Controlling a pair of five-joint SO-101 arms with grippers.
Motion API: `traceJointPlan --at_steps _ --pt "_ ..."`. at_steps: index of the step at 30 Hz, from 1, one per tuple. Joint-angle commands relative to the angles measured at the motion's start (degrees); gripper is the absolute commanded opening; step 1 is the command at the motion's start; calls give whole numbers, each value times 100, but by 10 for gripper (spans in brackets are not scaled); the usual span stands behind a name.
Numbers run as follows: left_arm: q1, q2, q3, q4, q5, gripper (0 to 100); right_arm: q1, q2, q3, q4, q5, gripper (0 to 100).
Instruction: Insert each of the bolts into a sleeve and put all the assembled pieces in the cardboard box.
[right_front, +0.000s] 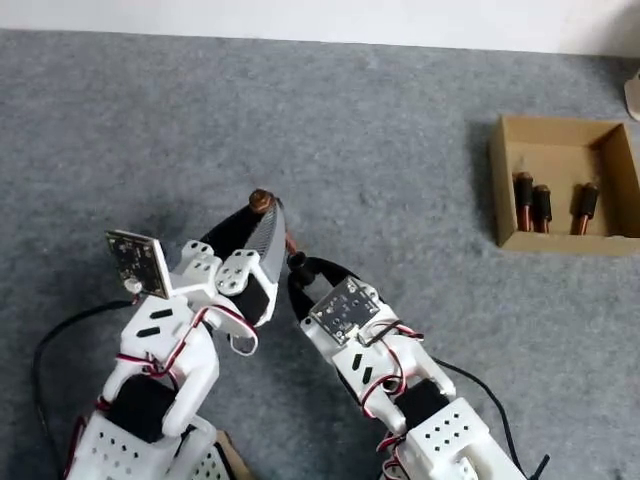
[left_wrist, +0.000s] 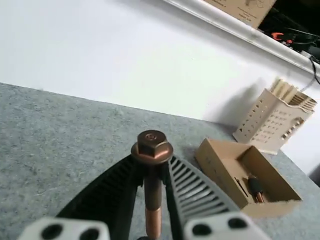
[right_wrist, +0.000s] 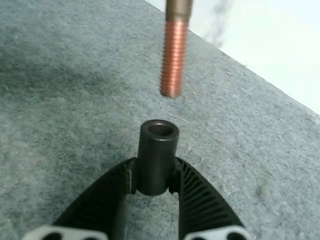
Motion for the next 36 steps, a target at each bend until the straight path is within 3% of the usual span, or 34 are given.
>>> traceJointPlan --at_steps 1,36 --pt "92 154 -224 -9 -18 6 -31 -66 725 -13 44 4" --pt "101 391 251 132 -62 6 154 -101 690 -13 44 4"
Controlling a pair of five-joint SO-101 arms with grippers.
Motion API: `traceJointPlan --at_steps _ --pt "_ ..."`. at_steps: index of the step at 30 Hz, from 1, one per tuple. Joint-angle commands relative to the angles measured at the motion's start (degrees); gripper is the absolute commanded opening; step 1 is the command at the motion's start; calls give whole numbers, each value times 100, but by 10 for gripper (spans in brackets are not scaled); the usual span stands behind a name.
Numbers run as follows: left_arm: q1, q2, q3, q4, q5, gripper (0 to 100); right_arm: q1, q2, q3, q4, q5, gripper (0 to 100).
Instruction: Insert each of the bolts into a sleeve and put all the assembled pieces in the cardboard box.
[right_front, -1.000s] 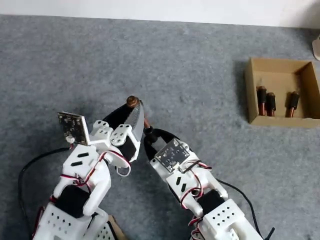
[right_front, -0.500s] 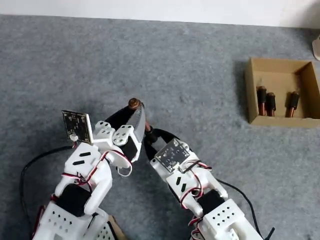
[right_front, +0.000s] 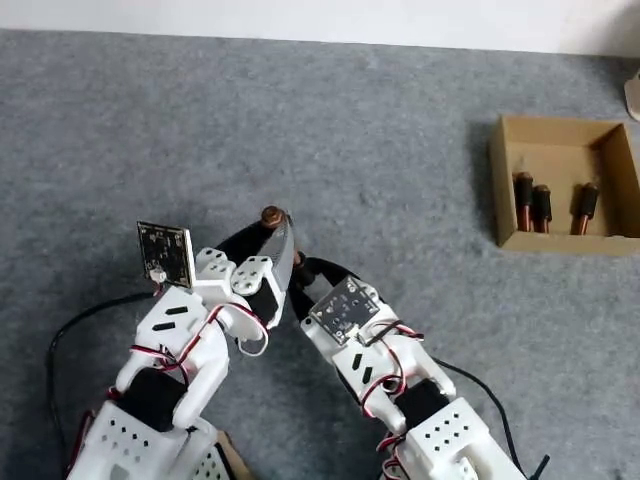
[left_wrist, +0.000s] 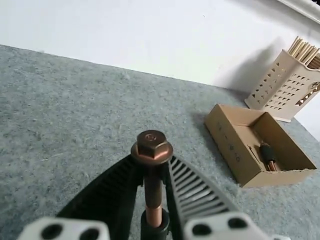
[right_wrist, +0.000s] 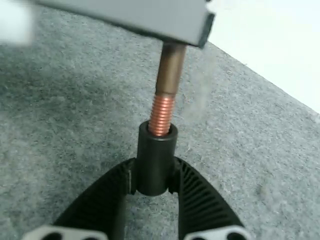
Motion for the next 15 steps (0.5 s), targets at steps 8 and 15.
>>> traceJointPlan --at_steps 8,15 --pt "426 31 365 9 -888 6 127 -101 690 -13 26 4" --pt "532 -31 1341 -62 -1231 6 127 -101 690 -22 26 4"
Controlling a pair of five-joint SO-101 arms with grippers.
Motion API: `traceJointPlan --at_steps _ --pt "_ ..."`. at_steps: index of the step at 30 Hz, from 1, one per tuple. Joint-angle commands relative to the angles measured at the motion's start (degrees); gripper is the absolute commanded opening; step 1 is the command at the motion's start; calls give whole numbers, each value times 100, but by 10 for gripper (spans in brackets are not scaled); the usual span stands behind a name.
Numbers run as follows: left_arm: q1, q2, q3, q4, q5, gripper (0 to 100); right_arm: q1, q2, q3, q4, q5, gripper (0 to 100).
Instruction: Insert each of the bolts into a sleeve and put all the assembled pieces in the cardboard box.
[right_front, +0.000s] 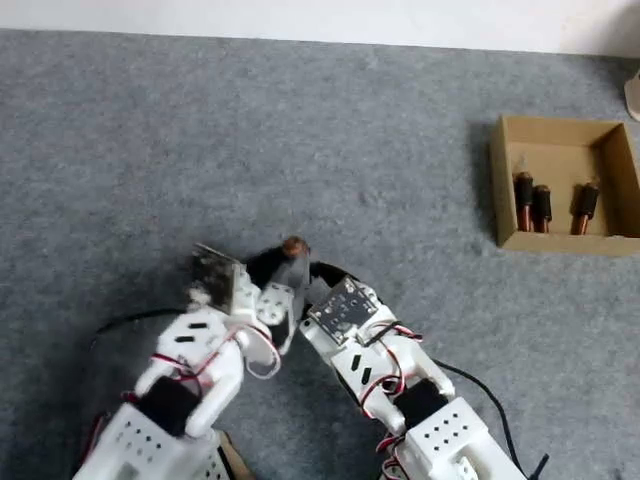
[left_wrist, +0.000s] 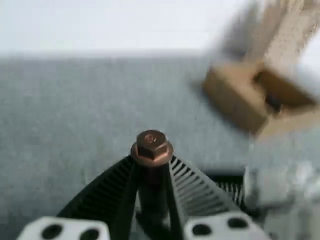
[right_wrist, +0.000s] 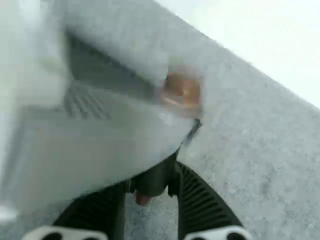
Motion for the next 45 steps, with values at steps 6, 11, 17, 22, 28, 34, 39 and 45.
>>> traceJointPlan --at_steps 6,11,17,22,28,34,39,45 --pt "40 40 277 -53 -123 6 207 -145 690 -57 44 4" --pt "-92 40 268 -44 -114 82 268 -145 681 -57 44 4" --pt "-180 40 251 105 413 399 268 -136 681 -57 26 4" --pt "-180 40 -92 642 501 367 268 -119 681 -48 18 4" --pt "-233 40 -136 659 501 273 277 -119 681 -31 18 4" --pt "-1024 40 -365 686 967 152 699 -110 585 -22 -167 4" --pt "-1068 40 -444 809 985 46 1077 -101 321 286 -369 4" --pt "-1095 40 -418 782 985 7 1349 -101 -268 734 -387 4"
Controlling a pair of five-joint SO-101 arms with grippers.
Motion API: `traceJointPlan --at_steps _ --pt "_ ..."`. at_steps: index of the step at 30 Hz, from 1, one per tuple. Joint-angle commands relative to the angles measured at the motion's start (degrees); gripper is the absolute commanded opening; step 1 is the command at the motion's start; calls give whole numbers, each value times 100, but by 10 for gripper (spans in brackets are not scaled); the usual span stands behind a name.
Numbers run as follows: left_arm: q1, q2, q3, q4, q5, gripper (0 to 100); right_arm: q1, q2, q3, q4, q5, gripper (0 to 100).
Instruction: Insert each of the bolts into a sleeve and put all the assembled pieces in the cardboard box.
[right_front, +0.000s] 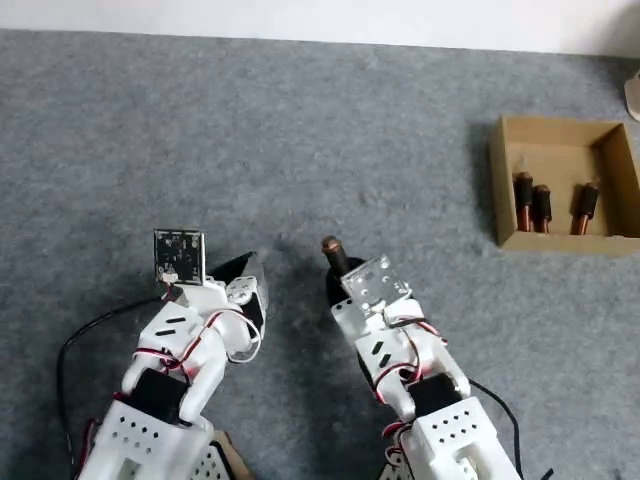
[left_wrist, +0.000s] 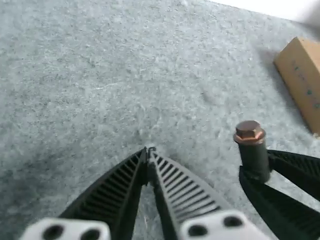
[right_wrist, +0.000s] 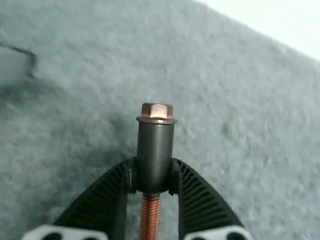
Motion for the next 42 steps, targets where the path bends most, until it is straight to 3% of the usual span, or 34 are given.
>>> traceJointPlan --at_steps 1,5,12,20,42 --pt "-66 -13 -303 -18 44 7 180 -66 -259 40 -53 4" --pt "-75 -13 -66 -88 9 7 549 -66 -286 48 -53 4" --pt "-497 -13 734 -1495 18 7 1130 -66 -585 189 -18 3" --pt "-479 40 787 -1530 9 7 1587 136 -1393 910 26 3" --pt "-242 40 954 -1530 -352 7 3829 4549 -5385 1042 1064 3"
